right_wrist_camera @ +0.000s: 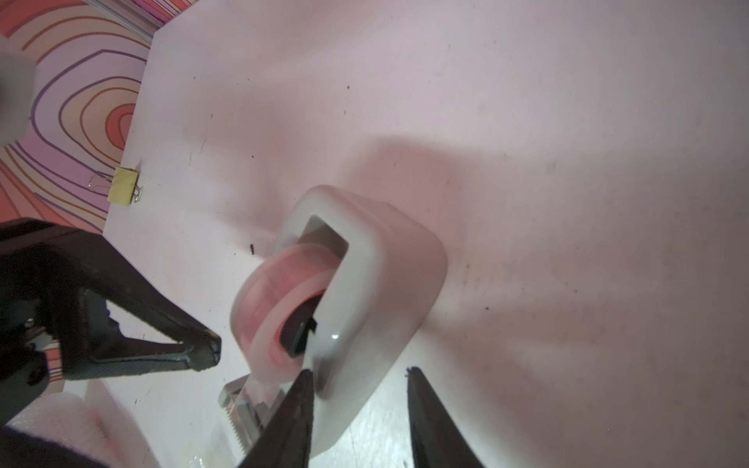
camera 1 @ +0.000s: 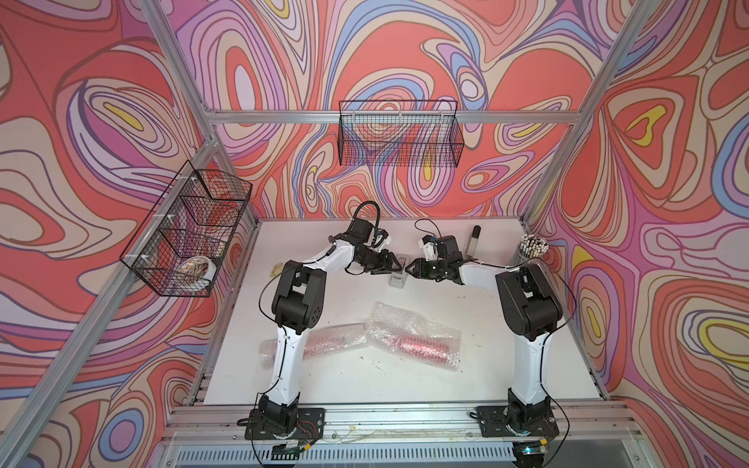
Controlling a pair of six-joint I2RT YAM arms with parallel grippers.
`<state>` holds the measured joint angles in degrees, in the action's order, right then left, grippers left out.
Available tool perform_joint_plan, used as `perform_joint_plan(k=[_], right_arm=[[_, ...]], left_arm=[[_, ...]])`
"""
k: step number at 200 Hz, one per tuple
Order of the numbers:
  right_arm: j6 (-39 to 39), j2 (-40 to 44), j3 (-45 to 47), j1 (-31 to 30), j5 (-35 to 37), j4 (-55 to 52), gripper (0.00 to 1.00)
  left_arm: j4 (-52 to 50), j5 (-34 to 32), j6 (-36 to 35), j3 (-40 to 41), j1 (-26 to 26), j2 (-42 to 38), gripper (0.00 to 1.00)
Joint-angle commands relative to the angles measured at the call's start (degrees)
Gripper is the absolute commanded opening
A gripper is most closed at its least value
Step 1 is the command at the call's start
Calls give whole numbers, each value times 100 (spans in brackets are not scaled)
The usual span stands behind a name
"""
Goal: Wrap wine bottles in bubble wrap
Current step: Tear off the tape using the Tape Cutter.
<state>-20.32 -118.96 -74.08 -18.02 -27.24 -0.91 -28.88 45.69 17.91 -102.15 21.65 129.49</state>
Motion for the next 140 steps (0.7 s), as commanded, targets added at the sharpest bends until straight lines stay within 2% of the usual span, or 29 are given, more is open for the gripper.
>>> perform_joint_plan(k=[1, 18, 79, 140], right_arm=[[260, -123, -95, 44, 155, -142, 38], [318, -145, -114, 57, 195, -195, 38], [332, -181, -93, 62, 228, -154, 37], [300, -185, -39, 62, 247, -104, 37]], left_arm=[[-29, 235, 231, -238, -21, 250, 47], [-68, 322, 333, -391, -21, 411, 40], [153, 487, 512, -264, 20, 480, 34], [113, 519, 519, -248, 24, 557, 23]])
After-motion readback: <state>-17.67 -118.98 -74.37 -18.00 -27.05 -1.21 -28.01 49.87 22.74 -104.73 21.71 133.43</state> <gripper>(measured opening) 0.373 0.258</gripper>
